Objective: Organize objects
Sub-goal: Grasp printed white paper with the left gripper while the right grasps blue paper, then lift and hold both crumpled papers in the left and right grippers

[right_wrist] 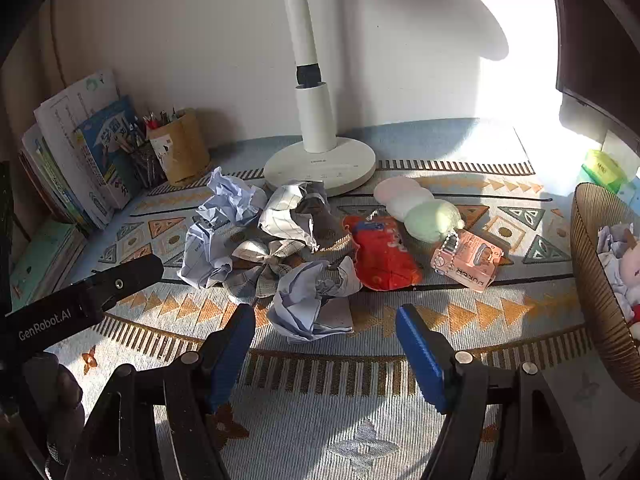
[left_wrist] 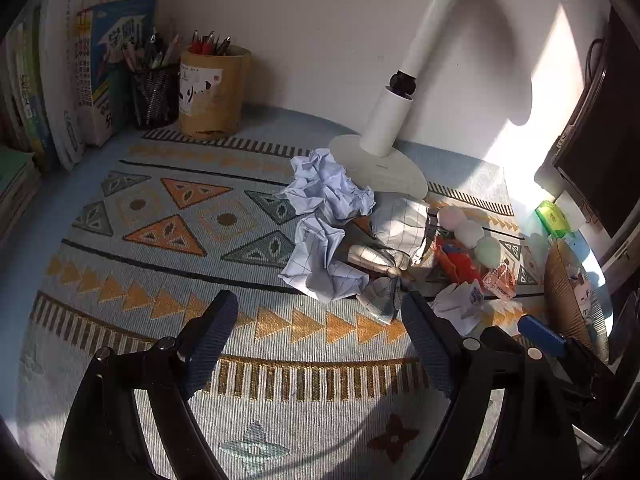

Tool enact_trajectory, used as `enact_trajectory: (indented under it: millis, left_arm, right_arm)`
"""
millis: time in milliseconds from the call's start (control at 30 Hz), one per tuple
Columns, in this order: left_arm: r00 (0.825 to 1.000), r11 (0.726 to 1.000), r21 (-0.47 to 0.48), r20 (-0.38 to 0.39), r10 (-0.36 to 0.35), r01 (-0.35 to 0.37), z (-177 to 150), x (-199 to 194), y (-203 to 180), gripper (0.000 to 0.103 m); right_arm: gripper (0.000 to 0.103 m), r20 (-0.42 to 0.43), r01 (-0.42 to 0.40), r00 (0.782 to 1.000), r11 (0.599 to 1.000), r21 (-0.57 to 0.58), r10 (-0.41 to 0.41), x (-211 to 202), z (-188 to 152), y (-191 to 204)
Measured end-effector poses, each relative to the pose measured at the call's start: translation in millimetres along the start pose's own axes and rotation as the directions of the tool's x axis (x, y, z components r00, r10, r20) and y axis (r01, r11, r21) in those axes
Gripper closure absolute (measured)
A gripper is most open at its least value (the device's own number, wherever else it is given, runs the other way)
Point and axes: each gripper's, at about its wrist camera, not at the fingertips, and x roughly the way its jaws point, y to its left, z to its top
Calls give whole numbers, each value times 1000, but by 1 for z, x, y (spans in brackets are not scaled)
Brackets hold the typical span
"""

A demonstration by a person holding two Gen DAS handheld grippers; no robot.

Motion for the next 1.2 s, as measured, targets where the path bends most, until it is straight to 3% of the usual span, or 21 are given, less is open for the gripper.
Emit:
enact_trajectory:
  millis: [33, 133, 233, 267, 433, 467, 567, 767, 900, 1067, 1133, 1167, 1200]
  left_arm:
    - [1000, 1000, -3, -9, -27, 27, 7, 8, 4, 20]
    - [998, 999, 1, -58, 39, -39, 21, 36, 9, 21]
    - [994, 997, 32, -77, 73, -71, 26, 60, 5, 22]
    - [993, 997, 33, -84, 78, -76, 27, 67, 5, 24]
    - [994, 998, 42, -94, 50, -46, 20, 81, 7, 55]
    - [995, 998, 50, -92, 30, -26, 18, 79, 4, 71]
    - [996, 994, 95, -62, 59, -53, 13, 70, -7, 82]
    - [1000, 996, 79, 3, 28, -28, -14, 20, -20, 82]
    - [999, 995, 101, 33, -4, 1, -51, -3, -50, 82]
    - [997, 987, 147, 53, 65, -72, -81, 7, -84, 82]
    - [989, 972, 189, 81, 126, -139, -84, 9, -94, 81]
    - [988, 970, 198, 87, 126, -141, -84, 9, -95, 80]
    - [989, 970, 203, 80, 123, -137, -84, 10, -95, 80]
  right_arm:
    - [31, -24, 4, 1000, 1000, -3, -4, 11, 2, 3]
    - [36, -73, -50, 996, 997, 64, 54, 35, 0, -1]
    - [42, -79, -33, 996, 996, 80, 40, 46, 2, -2]
    - [49, -82, -50, 995, 995, 82, 57, 48, 5, -1]
    - [72, -56, -62, 996, 997, 55, 65, 46, 7, 3]
    - [75, -54, -71, 996, 996, 56, 74, 44, 7, 2]
    - [75, -29, -99, 994, 993, 62, 101, 32, 4, -4]
    - [75, 57, -137, 989, 990, -40, 139, -25, -9, -18]
    - [75, 40, -86, 995, 983, -164, 94, -40, -36, -26]
    - [74, -14, -104, 995, 985, -139, 103, -26, -56, -48]
    - [71, -33, -117, 993, 987, -110, 114, -22, -56, -54]
    - [62, -24, -125, 992, 987, -99, 123, -24, -55, -57]
    - [44, -17, -122, 992, 988, -89, 121, -25, -54, -59]
